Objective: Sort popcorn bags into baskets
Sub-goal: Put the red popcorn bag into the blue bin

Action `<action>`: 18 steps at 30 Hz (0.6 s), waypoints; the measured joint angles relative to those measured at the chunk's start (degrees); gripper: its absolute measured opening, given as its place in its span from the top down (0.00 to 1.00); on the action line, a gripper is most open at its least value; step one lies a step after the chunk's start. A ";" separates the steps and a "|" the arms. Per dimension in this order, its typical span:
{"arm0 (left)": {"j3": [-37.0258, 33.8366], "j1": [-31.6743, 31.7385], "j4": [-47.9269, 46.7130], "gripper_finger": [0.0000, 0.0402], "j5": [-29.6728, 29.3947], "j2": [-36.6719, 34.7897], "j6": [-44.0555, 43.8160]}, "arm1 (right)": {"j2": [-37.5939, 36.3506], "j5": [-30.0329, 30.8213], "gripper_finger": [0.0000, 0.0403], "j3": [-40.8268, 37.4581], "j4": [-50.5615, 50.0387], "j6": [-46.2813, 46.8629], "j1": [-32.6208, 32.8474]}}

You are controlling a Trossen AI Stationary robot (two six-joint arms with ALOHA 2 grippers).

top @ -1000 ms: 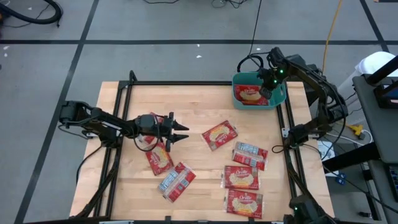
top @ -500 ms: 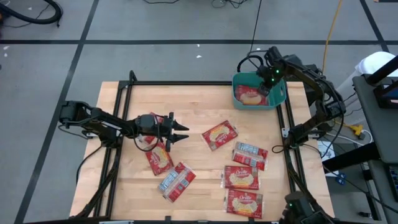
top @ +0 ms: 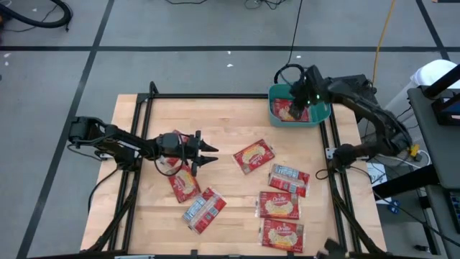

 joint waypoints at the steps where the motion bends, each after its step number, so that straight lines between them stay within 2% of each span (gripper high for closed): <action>1: 0.00 0.00 -0.34 0.58 -0.47 0.00 0.42 | -2.32 0.00 0.64 -1.44 1.24 1.22 1.89; 6: 0.00 -0.50 -4.86 0.57 -3.75 0.00 3.28 | -14.45 0.00 0.65 -9.66 10.91 8.94 12.19; 10: 0.00 -1.54 -7.03 0.50 -8.23 0.04 3.61 | -21.94 0.40 0.65 -17.45 19.81 16.11 20.96; 14: 0.20 -2.93 -7.23 0.40 -11.58 0.04 4.37 | -25.77 5.71 0.65 -25.20 27.60 21.98 30.06; 18: 2.21 -3.20 -9.71 0.34 -13.55 0.07 5.16 | -26.03 11.13 0.65 -31.06 34.51 26.29 38.32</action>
